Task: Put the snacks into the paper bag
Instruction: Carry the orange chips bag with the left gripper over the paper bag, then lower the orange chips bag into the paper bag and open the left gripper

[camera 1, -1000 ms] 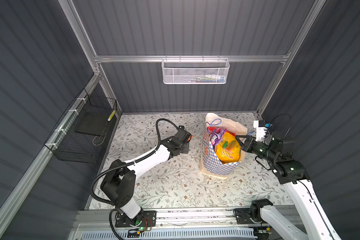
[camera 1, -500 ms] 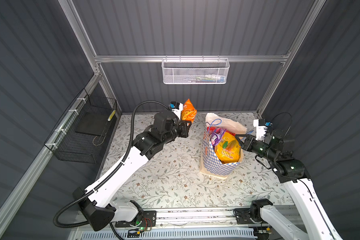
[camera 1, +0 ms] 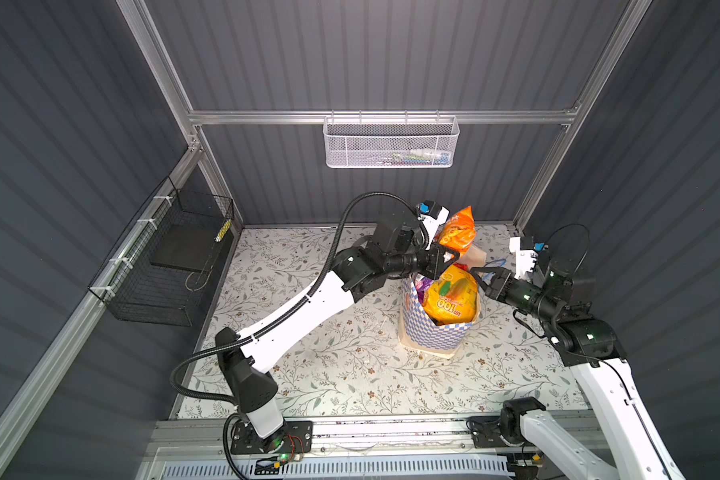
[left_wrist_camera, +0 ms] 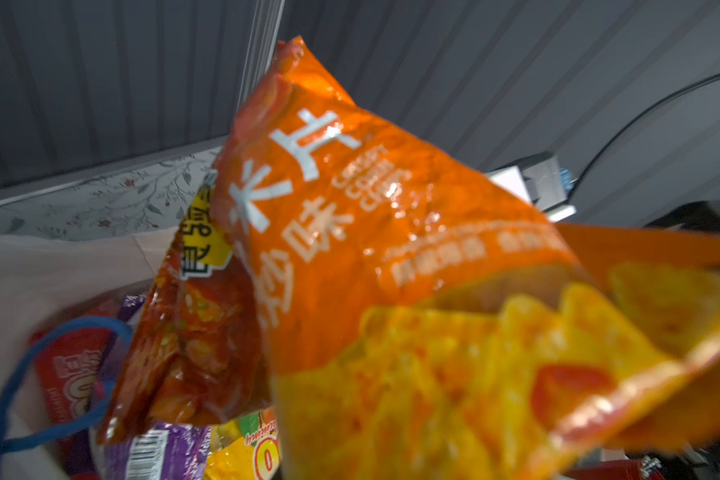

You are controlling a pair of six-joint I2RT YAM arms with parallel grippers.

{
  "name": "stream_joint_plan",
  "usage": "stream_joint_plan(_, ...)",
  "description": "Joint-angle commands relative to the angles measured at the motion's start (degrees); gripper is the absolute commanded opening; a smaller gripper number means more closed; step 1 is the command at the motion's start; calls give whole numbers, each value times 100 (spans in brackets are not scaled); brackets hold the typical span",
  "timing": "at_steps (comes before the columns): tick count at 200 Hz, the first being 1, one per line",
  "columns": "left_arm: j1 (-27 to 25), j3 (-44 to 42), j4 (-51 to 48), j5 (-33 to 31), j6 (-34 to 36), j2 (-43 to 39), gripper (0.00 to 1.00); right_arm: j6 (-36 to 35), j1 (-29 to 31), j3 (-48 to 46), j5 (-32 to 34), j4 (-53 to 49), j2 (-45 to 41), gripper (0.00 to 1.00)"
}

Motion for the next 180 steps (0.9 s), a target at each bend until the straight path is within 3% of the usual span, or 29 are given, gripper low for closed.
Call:
stream_joint_plan(1,-38,127,-6,724,-242,279,0,120,27,322,-212,222,-163,0)
stream_joint_plan(72,-182,-1022,-419,841,-205,147,0,107,27,520,-238,194,-103,0)
stream_joint_plan(101,-227,-1019,-881,986,-69,410,4,95,27,568,-230,196,-93,0)
stream_joint_plan(120,-236,-904,-1294,715,152,509,15,93,27,595,-237,191,-91,0)
stream_joint_plan(133,-243,-605,-1690,157,295,544,36,86,27,594,-238,187,-93,0)
stream_joint_plan(146,-240,-408,-1639,73,361,385,54,95,27,587,-238,187,-93,0)
stream_joint_plan(164,-243,-295,-1320,121,342,21,63,101,27,560,-229,194,-110,0)
stream_joint_plan(180,-236,-174,-1289,-10,361,-183,64,95,27,530,-221,187,-119,0)
